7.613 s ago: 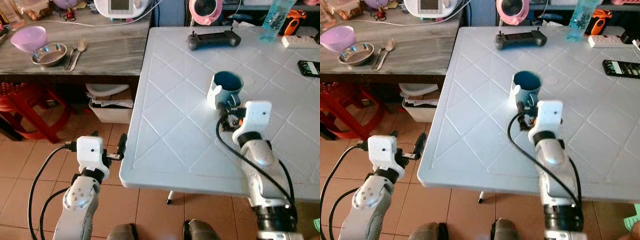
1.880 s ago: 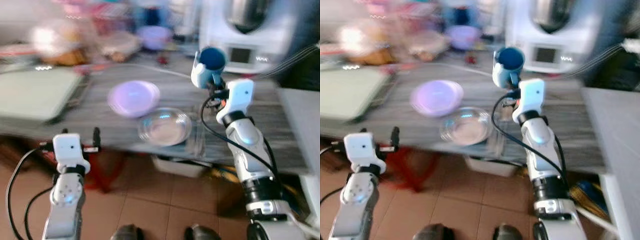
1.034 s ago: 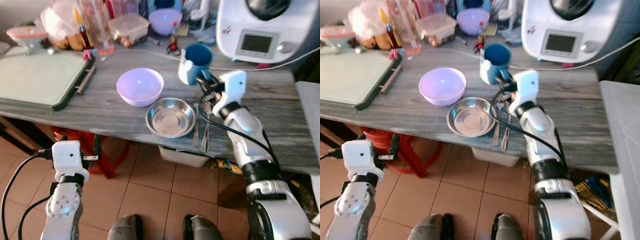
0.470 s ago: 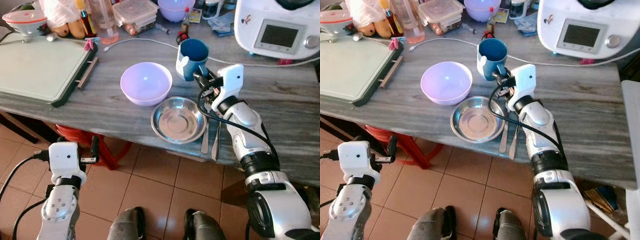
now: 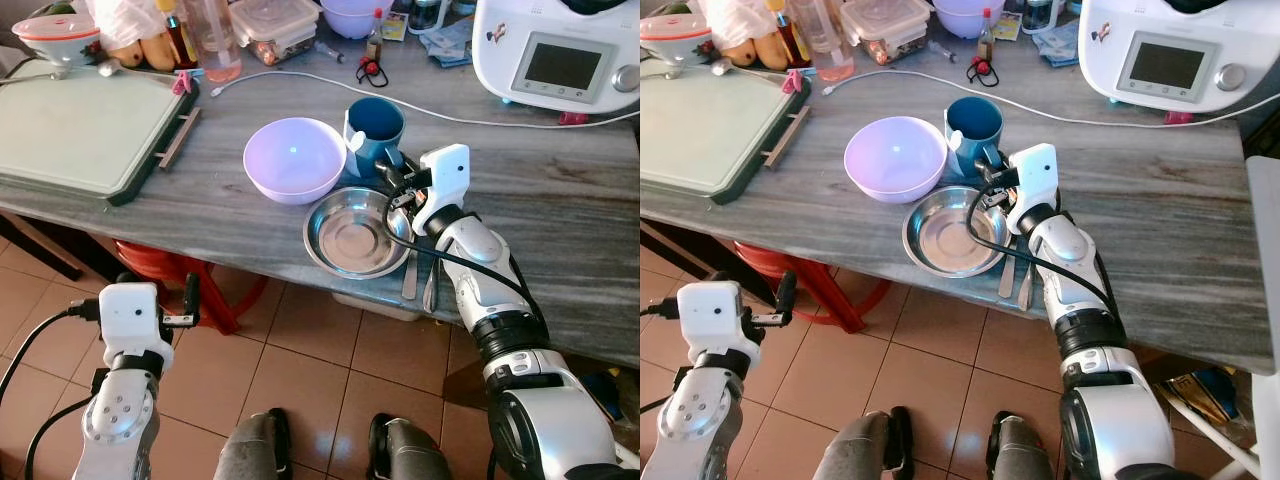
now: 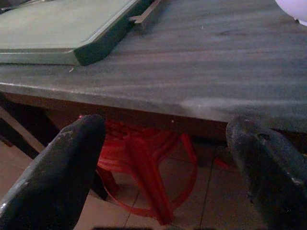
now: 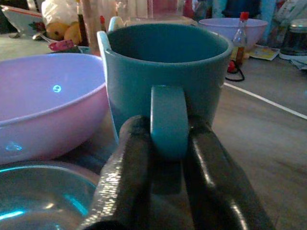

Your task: Setting the table

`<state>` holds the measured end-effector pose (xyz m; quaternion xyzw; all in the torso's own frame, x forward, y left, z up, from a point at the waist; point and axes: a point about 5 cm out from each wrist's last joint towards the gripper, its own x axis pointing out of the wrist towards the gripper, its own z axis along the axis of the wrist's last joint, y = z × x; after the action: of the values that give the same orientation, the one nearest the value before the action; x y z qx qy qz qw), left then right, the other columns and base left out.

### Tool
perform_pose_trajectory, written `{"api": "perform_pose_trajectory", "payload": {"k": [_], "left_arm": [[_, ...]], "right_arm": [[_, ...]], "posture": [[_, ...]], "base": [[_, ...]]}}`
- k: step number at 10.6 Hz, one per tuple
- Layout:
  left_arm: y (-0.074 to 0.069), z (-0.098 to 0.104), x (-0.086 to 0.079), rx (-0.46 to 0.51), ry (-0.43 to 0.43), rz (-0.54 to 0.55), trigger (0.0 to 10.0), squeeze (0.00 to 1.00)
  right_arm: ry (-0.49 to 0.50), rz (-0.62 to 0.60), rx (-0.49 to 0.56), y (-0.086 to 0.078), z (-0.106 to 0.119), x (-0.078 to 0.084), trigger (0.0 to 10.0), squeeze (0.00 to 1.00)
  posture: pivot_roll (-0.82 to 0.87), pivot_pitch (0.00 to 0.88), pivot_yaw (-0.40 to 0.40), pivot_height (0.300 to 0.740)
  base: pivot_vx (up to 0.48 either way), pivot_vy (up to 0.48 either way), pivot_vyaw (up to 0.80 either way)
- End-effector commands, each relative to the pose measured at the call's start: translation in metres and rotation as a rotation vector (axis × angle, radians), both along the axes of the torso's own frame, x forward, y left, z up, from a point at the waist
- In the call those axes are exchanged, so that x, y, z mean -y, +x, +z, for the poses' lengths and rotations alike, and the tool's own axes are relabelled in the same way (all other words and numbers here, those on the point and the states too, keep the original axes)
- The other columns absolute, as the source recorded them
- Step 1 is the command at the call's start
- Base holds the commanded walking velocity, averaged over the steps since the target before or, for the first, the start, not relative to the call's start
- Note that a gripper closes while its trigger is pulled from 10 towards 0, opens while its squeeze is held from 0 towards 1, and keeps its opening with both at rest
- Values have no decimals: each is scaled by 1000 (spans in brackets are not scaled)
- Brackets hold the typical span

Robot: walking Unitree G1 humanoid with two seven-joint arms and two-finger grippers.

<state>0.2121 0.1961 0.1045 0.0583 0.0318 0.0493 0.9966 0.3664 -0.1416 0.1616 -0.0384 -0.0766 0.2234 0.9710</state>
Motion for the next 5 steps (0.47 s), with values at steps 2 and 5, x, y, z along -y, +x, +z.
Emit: {"api": "perform_pose_trajectory", "payload": {"k": [2,5], "left_arm": [[0,-2,-2,-15,10,4,10000,0],[5,-4,0,-9,3,5,10000,0]], "right_arm": [[-15,-34,7,0,1,5,10000,1000],[-17,-77,65,-2,18,12,10000,1000]], "posture": [[74,221,67,740],[59,191,62,740]], "base": [[0,0,0],[0,0,0]]}}
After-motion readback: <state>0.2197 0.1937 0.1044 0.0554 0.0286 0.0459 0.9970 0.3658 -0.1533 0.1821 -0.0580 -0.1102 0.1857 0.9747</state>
